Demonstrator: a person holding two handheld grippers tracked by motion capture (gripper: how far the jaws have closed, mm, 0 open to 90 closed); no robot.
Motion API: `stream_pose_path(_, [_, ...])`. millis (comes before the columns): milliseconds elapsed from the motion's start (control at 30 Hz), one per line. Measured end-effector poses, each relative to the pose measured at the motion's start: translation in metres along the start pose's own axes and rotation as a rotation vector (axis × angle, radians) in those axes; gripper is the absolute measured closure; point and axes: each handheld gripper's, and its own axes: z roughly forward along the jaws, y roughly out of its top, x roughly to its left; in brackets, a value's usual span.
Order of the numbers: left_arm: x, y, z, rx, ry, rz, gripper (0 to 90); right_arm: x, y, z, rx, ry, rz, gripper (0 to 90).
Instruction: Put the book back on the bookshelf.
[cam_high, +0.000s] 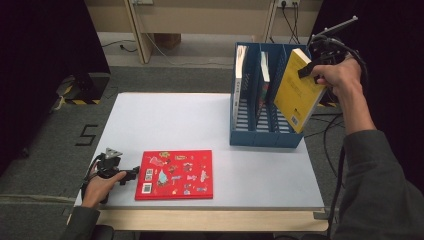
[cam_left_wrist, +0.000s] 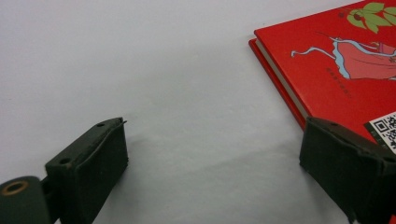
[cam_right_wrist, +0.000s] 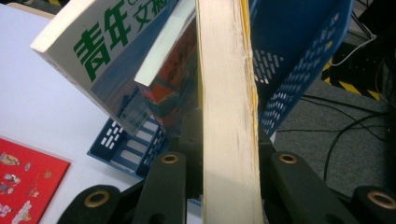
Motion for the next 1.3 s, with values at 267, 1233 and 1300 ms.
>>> stream_pose_path(267, [0.0, 0.0, 0.0, 0.0, -0.001, 0.0, 6.6, 0.005, 0.015, 0.01, -0.019, -0.002, 0.015, 75.3])
stream_pose_path(1233, [0.0, -0.001, 0.0, -0.003, 0.001, 0.003, 6.5, -0.012, 0.031, 0.061, -0.155, 0.055, 0.279, 75.1])
stream_pose_path(1300, [0.0, -0.001, 0.0, -0.004, 0.001, 0.002, 6.5, -0.013, 0.03, 0.065, -0.157, 0.055, 0.29, 75.1])
